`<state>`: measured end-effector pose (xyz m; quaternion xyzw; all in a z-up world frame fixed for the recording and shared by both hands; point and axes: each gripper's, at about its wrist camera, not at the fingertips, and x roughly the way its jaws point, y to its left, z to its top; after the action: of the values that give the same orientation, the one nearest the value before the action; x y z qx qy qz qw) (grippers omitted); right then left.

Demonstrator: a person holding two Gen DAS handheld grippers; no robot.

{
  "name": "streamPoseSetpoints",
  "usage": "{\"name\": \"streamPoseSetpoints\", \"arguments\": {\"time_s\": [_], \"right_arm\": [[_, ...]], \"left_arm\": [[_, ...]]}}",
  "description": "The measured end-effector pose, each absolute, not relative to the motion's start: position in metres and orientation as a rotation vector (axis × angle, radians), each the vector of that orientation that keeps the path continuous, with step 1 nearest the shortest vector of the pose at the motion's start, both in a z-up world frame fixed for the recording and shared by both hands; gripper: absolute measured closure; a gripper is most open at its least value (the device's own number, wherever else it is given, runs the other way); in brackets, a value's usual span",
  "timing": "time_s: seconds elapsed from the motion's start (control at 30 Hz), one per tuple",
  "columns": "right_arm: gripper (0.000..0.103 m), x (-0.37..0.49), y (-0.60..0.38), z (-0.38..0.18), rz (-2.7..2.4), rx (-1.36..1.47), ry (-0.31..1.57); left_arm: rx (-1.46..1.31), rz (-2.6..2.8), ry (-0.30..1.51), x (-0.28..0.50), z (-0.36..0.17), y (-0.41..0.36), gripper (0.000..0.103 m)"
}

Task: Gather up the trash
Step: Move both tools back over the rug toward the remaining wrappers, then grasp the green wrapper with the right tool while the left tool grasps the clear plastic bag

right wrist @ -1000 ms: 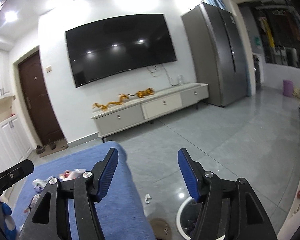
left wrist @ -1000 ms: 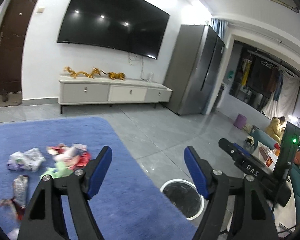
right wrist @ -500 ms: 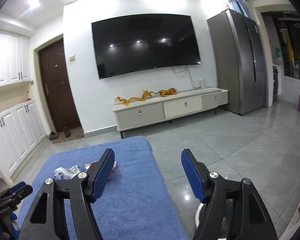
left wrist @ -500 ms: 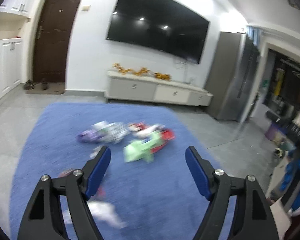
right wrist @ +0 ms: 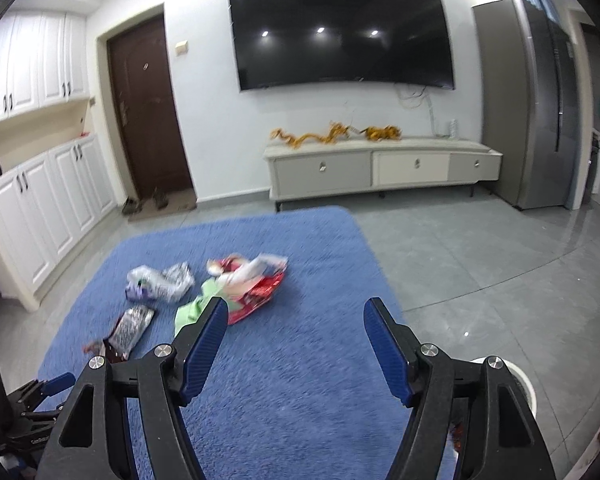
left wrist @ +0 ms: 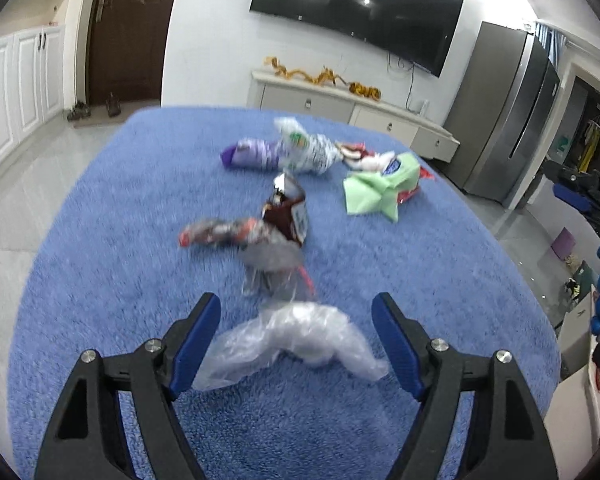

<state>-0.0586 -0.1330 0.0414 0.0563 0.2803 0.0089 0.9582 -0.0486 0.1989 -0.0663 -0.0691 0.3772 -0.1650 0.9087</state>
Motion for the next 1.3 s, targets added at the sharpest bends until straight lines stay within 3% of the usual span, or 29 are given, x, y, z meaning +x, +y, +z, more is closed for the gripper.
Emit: {"name": "streamPoseSetpoints", "arguments": {"time_s": [0.4, 0.63, 0.87, 1.03, 1.1, 1.2, 1.27, 1.3], "right_arm": [[0.035, -0.014, -0.084, -0.003, 0.129, 0.076, 0.692], [0.035, 0.016, -0.056, -0.022, 0.218, 0.087, 0.744], [0.036, 0.044, -0.043, -0.041, 0.264, 0.142, 0.798], [0.043, 0.061, -0.034, -0.047, 0.267, 0.123, 0.808], [0.047, 0.067, -0.032, -0.051, 0.261, 0.127, 0.821], [0.059, 0.074, -0.031, -0.060, 0.246, 0.131, 0.842], [0.073, 0.076, -0.033, -0.065, 0.249, 0.150, 0.848], [0.073, 0.076, -0.035, -0.066, 0.257, 0.163, 0.849]], "left_arm": [[-0.227, -0.383, 0.874, -0.039, -0.080, 0.207, 0.027], [-0.257, -0.384, 0.865, -0.039, -0.080, 0.212, 0.044], [-0.279, -0.413, 0.864, -0.039, -0.079, 0.216, 0.046], [-0.279, -0.440, 0.867, -0.039, -0.079, 0.214, 0.048], [-0.273, -0.459, 0.870, -0.039, -0.078, 0.212, 0.053], [-0.267, -0.474, 0.873, -0.038, -0.078, 0.208, 0.058], [-0.270, -0.484, 0.879, -0.038, -0.078, 0.207, 0.061], [-0.271, -0.485, 0.881, -0.038, -0.079, 0.207, 0.063]]}}
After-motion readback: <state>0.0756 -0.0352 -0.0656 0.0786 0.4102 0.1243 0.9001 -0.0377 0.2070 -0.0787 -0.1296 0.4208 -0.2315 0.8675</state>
